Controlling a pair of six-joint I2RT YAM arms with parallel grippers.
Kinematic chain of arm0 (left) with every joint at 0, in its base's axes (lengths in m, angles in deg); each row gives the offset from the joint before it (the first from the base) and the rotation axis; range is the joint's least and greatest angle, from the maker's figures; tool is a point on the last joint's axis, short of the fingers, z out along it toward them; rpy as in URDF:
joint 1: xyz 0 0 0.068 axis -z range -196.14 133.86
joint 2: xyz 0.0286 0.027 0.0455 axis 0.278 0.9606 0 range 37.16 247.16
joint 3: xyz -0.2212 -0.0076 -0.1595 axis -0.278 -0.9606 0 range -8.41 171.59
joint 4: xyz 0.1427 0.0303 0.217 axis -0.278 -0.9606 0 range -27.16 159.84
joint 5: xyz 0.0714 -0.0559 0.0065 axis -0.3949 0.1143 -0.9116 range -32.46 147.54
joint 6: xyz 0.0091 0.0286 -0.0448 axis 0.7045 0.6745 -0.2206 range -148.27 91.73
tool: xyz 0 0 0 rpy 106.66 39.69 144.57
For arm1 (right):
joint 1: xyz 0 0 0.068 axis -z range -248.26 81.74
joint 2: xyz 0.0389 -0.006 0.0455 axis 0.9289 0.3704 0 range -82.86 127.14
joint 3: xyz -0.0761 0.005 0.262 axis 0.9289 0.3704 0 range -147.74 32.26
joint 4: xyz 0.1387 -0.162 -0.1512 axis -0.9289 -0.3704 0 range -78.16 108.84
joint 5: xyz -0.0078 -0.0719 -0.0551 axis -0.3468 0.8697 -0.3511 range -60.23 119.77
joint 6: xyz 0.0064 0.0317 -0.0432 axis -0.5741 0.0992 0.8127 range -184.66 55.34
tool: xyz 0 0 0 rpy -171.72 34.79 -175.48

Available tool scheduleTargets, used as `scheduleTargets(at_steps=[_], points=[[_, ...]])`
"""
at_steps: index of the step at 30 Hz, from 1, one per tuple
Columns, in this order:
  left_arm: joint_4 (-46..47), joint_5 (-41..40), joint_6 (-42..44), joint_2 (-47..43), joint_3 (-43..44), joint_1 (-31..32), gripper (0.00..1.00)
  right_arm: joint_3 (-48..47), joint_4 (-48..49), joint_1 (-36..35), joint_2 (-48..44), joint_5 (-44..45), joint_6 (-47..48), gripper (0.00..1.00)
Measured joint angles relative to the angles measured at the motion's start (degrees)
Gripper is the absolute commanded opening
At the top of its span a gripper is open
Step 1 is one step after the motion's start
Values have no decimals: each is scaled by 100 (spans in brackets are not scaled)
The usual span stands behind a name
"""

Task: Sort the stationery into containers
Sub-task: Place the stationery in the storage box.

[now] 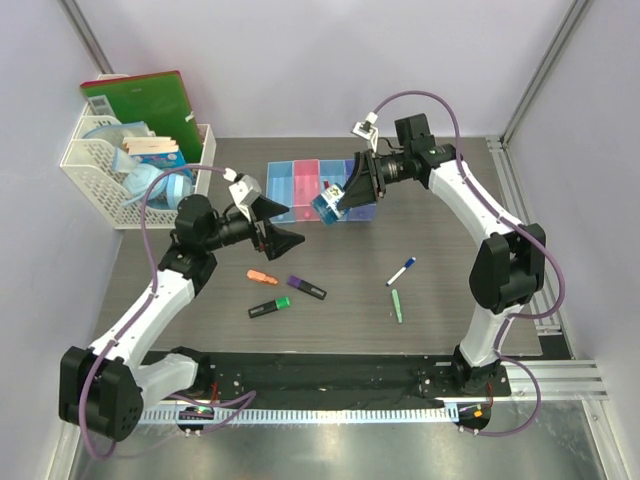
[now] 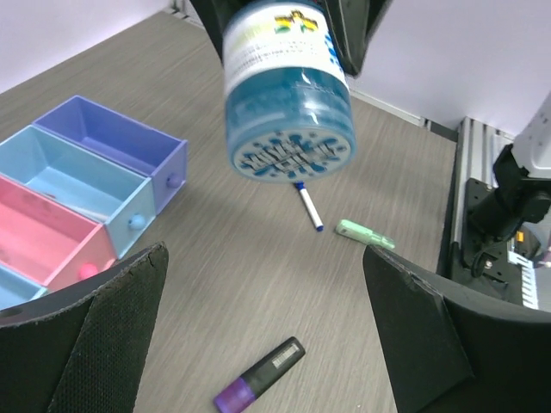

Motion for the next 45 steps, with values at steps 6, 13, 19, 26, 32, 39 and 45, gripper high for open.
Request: scheduleTargets(at_steps=[6, 13, 19, 26, 32, 39, 45], points=[[304, 90, -212, 7, -72, 177, 93, -356, 42, -59, 76, -186, -76, 10], [575, 74, -363, 262, -57, 472, 90, -538, 44, -295, 487, -219, -79, 10], [612, -57, -509, 492, -4, 588, 84, -691, 46, -306, 730, -164, -83, 10], [601, -380, -560, 577, 66, 662, 82, -798, 103, -319, 741, 7, -79, 10], [487, -647, -535, 579, 66, 684, 82, -800, 175, -372, 741, 221, -74, 10], [306, -850, -415, 573, 66, 688, 82, -741, 216, -417, 726, 382, -66, 9], [107, -953, -192, 535, 66, 697, 81, -540, 216, -426, 634, 442, -52, 9]])
